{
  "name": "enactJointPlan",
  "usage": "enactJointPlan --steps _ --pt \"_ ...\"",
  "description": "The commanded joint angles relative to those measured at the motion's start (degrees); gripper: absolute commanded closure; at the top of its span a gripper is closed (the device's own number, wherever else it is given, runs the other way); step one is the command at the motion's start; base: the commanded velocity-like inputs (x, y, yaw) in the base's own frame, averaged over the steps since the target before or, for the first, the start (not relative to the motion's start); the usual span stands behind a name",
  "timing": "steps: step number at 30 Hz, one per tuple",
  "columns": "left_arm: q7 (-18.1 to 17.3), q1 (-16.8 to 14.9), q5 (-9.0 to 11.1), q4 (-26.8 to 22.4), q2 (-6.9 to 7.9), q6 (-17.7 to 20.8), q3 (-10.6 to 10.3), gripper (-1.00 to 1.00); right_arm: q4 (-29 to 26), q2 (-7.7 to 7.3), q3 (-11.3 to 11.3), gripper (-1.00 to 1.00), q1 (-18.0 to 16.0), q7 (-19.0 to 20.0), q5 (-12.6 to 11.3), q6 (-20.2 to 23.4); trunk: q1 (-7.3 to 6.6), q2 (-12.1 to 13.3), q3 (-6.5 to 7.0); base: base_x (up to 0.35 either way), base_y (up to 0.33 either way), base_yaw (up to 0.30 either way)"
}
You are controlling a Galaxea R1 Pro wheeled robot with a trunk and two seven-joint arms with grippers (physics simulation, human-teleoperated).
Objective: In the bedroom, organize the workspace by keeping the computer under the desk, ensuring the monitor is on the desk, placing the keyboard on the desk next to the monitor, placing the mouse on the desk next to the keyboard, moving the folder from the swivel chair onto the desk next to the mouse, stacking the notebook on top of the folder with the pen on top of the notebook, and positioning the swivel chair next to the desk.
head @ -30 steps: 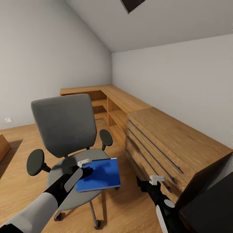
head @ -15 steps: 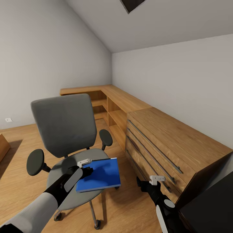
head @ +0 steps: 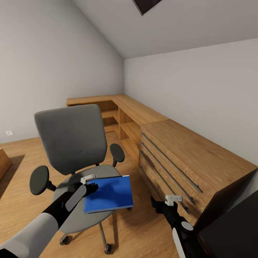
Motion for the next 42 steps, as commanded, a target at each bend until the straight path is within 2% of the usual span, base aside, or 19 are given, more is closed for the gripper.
enactJointPlan --steps 1,14,22,26,29,34,42 --pt "0.6 0.0 0.6 -0.2 0.28 0.0 -0.3 -1.00 -0.1 0.08 -0.3 -1.00 0.0 0.5 0.3 0.3 -0.23 0.4 0.13 0.000 0.000 0.000" --pt "0.6 0.0 0.6 -0.7 0.58 0.0 -0.5 -1.00 0.5 -0.01 -0.3 -1.00 0.0 1.0 0.1 0.0 -3.09 5.6 2.46 0.000 0.000 0.000" --pt "0.6 0.0 0.7 -0.7 0.60 0.0 -0.5 -1.00 0.9 -0.01 -0.3 -1.00 0.0 0.9 0.1 -2.8 -4.84 8.8 3.90 0.000 0.000 0.000" --pt "0.6 0.0 0.7 -0.7 0.60 0.0 -0.4 -1.00 1.2 0.08 -0.3 -1.00 0.0 1.2 -0.9 -2.7 -5.72 10.4 4.61 0.000 0.000 0.000" --pt "0.6 0.0 0.7 -0.7 0.53 0.0 -0.5 -1.00 1.8 -0.03 -0.3 -1.00 0.0 4.0 -2.0 -2.8 -6.38 11.6 5.15 0.000 0.000 0.000" --pt "0.6 0.0 0.9 -0.7 0.51 0.0 -0.6 -1.00 2.0 -0.13 -0.3 -1.00 0.0 6.5 -2.1 -2.8 -6.38 11.6 5.15 0.000 0.000 0.000" --pt "0.6 0.0 1.0 -0.7 0.51 0.1 -0.6 -1.00 2.0 -0.12 -0.3 -1.00 0.0 7.1 -2.1 -3.0 -6.38 11.6 5.15 0.000 0.000 0.000"
